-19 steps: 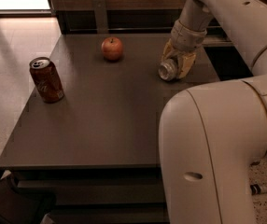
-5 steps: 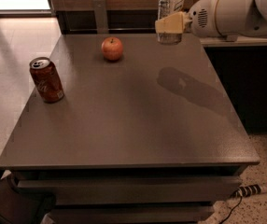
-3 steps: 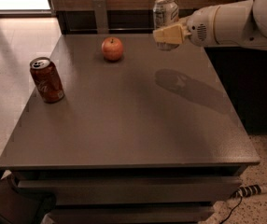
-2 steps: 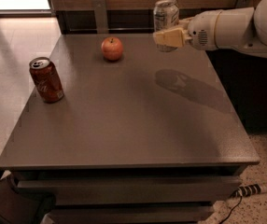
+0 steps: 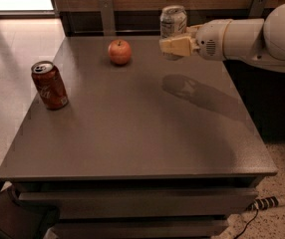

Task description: Place 7up can upright

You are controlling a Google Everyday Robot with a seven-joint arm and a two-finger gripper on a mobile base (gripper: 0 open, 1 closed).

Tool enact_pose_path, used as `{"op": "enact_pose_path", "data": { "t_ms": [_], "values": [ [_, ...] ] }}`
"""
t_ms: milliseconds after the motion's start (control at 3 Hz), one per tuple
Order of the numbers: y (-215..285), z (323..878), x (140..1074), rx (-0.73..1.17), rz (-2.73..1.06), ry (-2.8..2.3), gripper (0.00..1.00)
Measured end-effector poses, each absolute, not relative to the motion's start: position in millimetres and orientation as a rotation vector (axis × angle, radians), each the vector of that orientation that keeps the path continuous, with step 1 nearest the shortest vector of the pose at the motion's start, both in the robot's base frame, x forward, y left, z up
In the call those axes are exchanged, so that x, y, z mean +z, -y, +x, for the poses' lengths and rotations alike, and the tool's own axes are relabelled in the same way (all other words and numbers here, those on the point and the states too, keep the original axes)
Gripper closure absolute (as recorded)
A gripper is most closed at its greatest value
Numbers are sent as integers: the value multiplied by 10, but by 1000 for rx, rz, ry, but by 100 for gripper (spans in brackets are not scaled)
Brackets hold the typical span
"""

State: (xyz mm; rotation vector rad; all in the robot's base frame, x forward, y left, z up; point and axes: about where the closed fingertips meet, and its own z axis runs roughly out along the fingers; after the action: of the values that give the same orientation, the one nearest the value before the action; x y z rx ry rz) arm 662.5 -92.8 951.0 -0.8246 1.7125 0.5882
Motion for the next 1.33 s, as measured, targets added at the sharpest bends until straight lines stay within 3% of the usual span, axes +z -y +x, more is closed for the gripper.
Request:
{"op": "enact_pose_path", "data": {
  "t_ms": [1333],
  "values": [
    [826,6657,8696,655,-820,-1674,100]
  ]
}}
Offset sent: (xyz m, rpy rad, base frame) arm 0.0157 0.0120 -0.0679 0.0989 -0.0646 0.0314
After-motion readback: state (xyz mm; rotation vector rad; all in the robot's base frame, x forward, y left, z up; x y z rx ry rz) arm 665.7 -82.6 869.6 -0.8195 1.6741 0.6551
